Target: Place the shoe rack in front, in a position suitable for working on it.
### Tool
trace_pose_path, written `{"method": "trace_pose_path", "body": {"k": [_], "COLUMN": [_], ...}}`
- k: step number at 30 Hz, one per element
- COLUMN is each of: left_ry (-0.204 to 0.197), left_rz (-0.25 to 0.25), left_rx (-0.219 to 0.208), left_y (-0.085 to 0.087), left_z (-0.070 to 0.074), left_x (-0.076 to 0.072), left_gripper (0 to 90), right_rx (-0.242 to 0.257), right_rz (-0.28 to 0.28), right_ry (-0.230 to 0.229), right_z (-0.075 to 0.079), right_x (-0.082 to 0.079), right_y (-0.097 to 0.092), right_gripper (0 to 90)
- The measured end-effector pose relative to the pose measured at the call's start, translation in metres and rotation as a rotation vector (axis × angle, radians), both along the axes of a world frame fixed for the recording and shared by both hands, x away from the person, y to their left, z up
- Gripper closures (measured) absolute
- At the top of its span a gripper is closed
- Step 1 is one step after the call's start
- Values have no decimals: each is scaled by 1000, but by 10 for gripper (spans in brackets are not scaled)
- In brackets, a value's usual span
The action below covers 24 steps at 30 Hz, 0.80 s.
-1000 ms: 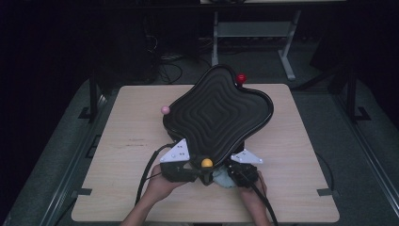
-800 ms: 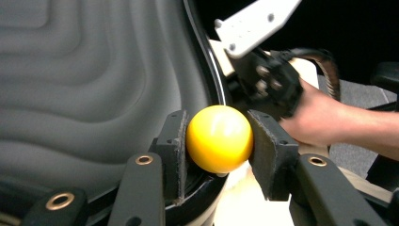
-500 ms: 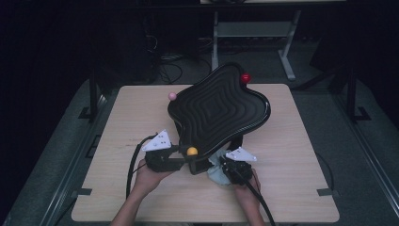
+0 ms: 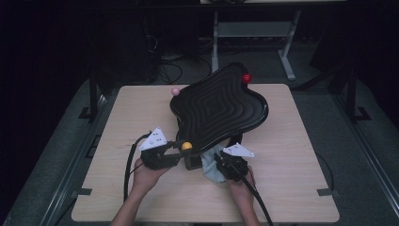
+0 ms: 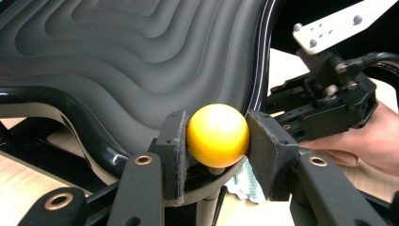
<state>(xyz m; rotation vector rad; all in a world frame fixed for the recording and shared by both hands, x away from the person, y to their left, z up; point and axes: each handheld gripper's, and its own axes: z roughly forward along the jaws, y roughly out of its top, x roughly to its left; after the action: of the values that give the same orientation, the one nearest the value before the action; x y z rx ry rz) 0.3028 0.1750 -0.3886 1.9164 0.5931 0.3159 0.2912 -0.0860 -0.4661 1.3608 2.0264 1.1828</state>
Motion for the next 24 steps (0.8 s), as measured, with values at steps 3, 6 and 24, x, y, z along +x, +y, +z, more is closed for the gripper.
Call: {"method": "trace_pose_path", "body": {"k": [3,6,24], "left_ry": [-4,-7,2], "left_rz": [7,19,27], "left_rx": [-8,-14,-21], "left_y": [-1,-2,2], "left_z": [1,4,3], "left_x": [-1,-2,1], "left_gripper": [581,587,595], "right_rx": [-12,-56,-114], "right_rz": [39,51,-7], "right_ry": [-4,0,-18], "right_z": [1,-3,-6], "right_x": [-6,-9,8], "right_y": [-1,1,17], "right_gripper": [578,564,828]}}
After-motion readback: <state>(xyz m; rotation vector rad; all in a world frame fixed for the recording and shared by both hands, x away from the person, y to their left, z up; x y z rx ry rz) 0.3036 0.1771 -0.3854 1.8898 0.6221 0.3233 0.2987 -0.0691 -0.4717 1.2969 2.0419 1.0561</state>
